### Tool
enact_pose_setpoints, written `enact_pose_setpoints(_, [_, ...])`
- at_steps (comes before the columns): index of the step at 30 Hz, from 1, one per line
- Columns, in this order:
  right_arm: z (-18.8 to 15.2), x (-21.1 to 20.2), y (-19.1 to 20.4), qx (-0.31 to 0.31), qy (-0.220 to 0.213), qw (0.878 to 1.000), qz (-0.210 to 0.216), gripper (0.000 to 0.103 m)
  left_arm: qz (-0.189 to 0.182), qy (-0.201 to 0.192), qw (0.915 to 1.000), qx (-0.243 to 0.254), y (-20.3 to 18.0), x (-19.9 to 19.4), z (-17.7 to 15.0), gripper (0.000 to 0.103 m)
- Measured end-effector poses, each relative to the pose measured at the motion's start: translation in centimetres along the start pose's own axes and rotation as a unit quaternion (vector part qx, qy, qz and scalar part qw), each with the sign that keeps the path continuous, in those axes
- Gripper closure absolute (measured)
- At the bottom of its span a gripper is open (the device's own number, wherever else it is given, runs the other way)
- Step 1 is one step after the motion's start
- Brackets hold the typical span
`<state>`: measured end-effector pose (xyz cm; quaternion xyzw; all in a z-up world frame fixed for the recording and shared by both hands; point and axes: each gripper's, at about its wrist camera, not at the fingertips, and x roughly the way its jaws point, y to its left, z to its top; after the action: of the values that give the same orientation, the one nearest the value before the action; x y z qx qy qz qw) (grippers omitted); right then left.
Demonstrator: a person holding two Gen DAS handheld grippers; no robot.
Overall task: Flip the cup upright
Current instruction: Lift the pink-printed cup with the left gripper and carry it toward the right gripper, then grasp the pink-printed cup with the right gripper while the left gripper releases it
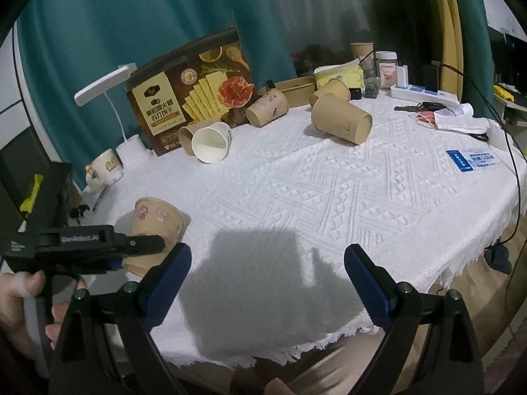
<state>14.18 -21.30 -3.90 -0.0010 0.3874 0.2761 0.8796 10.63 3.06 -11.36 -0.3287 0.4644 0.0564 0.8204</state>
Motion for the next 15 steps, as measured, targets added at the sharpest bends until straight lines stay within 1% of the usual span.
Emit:
enact_pose_setpoints(1, [0.3, 0.2, 0.0, -0.003, 0.005, 1.0, -0.003, 0.01, 0.0, -0.006, 0.9999, 0.008, -0.3, -0.4, 0.0, 0.028])
enact_pose_setpoints(4, [1.5, 0.9, 0.4, -0.016, 0.017, 1.0, -0.005, 0.01, 0.0, -0.042, 0.998, 0.047, -1.0, -2.7, 0.0, 0.023])
enact_pose_setpoints(6, [2.5, 1.7, 1.1, -0.025, 0.031, 0.999, 0.018, 0.01, 0.013, -0.073, 0.9944, 0.076, -0.9, -4.5, -0.2, 0.021])
enact_pose_setpoints(7, [2.9, 2.4, 1.5, -0.024, 0.048, 0.998, 0.044, 0.01, 0.02, -0.085, 0.9928, 0.083, -0.6, -5.2, -0.2, 0.021])
enact_pose_setpoints(9, [3.5, 4.0, 2.3, -0.012, 0.079, 0.992, 0.093, 0.01, 0.039, -0.107, 0.9896, 0.087, 0.5, -6.5, -0.3, 0.021])
enact_pose_setpoints(11, [4.2, 6.0, 3.6, -0.015, 0.11, 0.986, 0.121, 0.01, 0.051, -0.12, 0.9878, 0.084, 2.1, -7.4, -0.2, 0.021])
enact_pose_setpoints(14, [5.0, 8.5, 4.9, -0.021, 0.144, 0.982, 0.117, 0.01, 0.062, -0.131, 0.9863, 0.078, 3.8, -8.1, 0.0, 0.021])
enact_pose_setpoints(15, [5.3, 9.6, 5.3, -0.02, 0.162, 0.979, 0.123, 0.01, 0.064, -0.133, 0.9861, 0.076, 4.6, -8.3, 0.1, 0.021])
